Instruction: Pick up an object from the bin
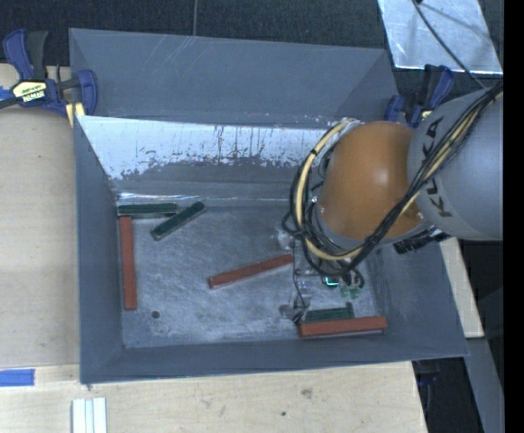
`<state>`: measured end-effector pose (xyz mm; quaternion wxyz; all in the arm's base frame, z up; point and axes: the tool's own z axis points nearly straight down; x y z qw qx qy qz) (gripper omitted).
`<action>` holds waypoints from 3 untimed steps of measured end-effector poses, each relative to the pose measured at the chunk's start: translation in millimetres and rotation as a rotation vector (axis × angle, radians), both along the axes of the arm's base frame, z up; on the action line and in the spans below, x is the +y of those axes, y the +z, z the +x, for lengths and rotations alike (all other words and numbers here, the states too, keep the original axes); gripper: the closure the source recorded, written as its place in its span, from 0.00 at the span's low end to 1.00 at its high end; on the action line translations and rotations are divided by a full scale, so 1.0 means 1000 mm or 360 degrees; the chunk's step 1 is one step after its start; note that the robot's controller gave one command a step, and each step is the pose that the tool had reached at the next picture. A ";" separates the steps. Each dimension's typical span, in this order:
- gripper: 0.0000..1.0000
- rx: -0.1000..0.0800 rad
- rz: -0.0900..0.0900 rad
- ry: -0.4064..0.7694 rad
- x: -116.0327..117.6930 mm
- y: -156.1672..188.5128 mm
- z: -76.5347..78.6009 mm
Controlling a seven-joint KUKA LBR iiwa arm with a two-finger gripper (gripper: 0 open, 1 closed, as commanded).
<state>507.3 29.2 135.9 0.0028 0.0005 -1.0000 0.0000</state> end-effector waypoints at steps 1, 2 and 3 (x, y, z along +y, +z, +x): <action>0.00 -0.0014 0.0000 0.0080 0.005 -0.069 0.044; 1.00 -0.0025 0.0002 0.0077 0.005 -0.064 0.045; 1.00 -0.0028 0.0001 0.0154 0.019 0.087 0.039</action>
Offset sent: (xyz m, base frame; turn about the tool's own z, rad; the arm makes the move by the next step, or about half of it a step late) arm 0.0423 0.0060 -0.0659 -0.0506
